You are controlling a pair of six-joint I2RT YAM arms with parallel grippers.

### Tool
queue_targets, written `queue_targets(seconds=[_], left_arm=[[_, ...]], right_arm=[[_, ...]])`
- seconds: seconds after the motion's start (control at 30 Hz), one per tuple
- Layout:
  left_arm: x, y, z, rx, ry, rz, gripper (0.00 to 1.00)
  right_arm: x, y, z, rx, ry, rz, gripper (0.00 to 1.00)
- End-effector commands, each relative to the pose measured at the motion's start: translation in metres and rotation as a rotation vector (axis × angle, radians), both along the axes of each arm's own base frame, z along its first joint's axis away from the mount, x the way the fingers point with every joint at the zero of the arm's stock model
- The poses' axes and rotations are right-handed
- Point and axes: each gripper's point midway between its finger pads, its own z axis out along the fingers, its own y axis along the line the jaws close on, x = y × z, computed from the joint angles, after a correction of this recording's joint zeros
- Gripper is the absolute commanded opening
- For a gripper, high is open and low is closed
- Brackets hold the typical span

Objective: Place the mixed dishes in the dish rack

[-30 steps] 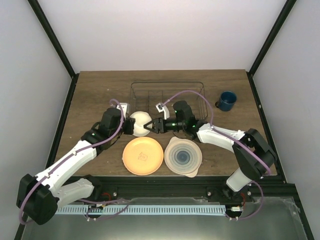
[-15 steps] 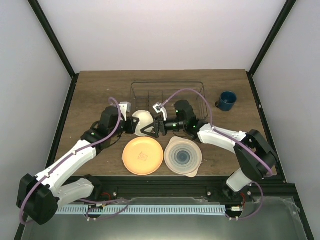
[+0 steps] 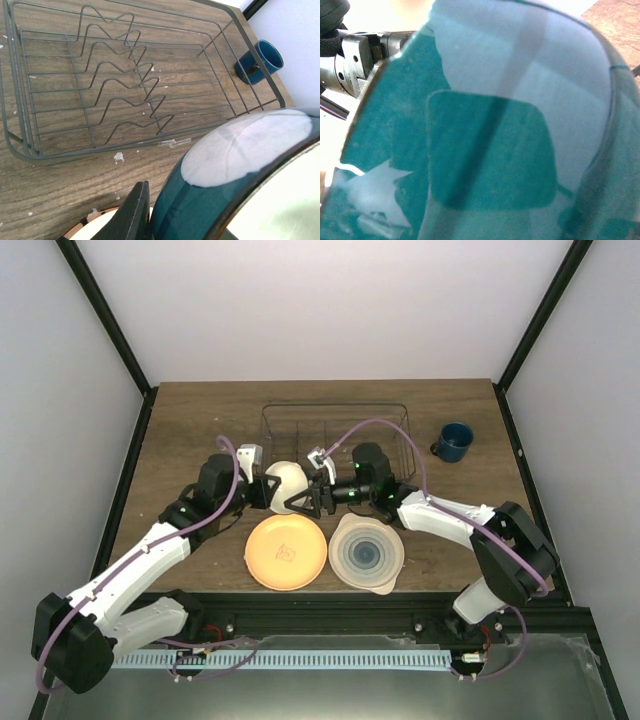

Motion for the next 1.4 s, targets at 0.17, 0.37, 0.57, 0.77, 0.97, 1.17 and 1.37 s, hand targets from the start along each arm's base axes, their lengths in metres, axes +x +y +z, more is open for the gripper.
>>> queue_targets(seconds=[0.17, 0.37, 0.57, 0.77, 0.97, 1.17, 1.37], left_arm=[[0.009, -0.008, 0.028, -0.063, -0.074, 0.003, 0.00], [0.011, -0.009, 0.024, -0.054, -0.069, -0.001, 0.00], [0.016, -0.013, 0.007, -0.033, -0.040, -0.008, 0.07], [0.019, -0.015, -0.005, -0.019, -0.026, -0.010, 0.20], [0.021, -0.015, -0.016, -0.004, -0.007, -0.008, 0.22], [0.021, -0.017, -0.022, 0.003, 0.005, -0.016, 0.32], [0.021, -0.009, -0.033, 0.037, 0.023, 0.018, 0.53]], right_arm=[[-0.012, -0.001, 0.023, 0.052, -0.080, 0.038, 0.74], [-0.008, -0.001, 0.021, 0.042, -0.092, 0.019, 0.72], [-0.002, 0.000, 0.019, 0.033, -0.103, -0.003, 0.64], [0.005, 0.002, 0.017, 0.018, -0.116, -0.030, 0.64], [0.014, 0.003, 0.013, 0.006, -0.136, -0.066, 0.63], [0.023, 0.005, 0.010, -0.008, -0.143, -0.097, 0.60], [0.041, -0.004, 0.005, -0.041, -0.146, -0.180, 0.59]])
